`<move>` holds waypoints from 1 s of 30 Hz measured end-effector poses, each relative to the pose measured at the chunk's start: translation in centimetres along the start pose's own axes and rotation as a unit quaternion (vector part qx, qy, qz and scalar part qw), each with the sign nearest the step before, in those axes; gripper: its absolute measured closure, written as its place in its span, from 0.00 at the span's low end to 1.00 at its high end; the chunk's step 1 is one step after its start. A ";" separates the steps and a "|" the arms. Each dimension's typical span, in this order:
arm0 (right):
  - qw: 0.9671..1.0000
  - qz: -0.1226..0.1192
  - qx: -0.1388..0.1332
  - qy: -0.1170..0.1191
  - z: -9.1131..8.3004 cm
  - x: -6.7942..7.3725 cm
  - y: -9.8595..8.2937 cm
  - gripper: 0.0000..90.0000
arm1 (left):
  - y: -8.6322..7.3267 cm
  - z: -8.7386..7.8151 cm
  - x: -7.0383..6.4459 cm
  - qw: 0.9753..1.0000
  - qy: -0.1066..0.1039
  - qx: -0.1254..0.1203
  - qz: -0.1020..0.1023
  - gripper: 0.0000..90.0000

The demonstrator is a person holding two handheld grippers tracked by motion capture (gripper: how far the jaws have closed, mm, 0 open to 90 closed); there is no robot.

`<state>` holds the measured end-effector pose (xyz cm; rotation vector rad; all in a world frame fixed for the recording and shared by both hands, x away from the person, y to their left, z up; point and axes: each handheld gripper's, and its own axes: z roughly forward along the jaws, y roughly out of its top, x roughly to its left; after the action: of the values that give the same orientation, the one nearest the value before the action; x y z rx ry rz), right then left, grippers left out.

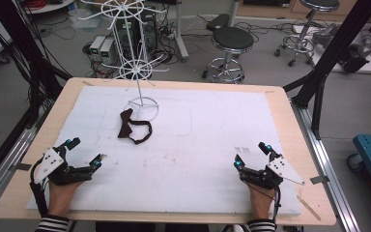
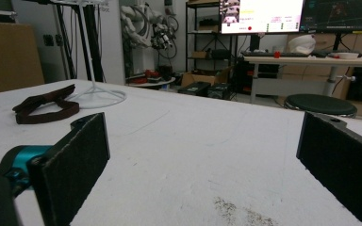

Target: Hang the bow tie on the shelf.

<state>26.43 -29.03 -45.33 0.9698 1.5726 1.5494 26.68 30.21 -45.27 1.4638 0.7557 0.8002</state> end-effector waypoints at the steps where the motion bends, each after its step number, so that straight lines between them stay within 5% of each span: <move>1: 1.000 0.003 0.000 -0.001 0.0 0.0 0.0 0.03 | 0.0 0.0 0.0 1.000 0.000 0.001 0.001 0.02; 23: 1.000 -0.002 0.001 0.001 0.0 0.1 0.0 0.03 | 0.1 -0.1 0.5 1.000 0.012 -0.001 -0.022 0.02; 30: 1.000 -0.003 0.003 0.000 0.1 0.1 0.0 0.03 | 1.7 0.5 1.1 0.999 -0.013 0.035 -0.033 0.02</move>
<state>26.44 -28.92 -45.30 0.9681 1.5783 1.5421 27.69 30.80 -43.57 1.5008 0.8141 0.7091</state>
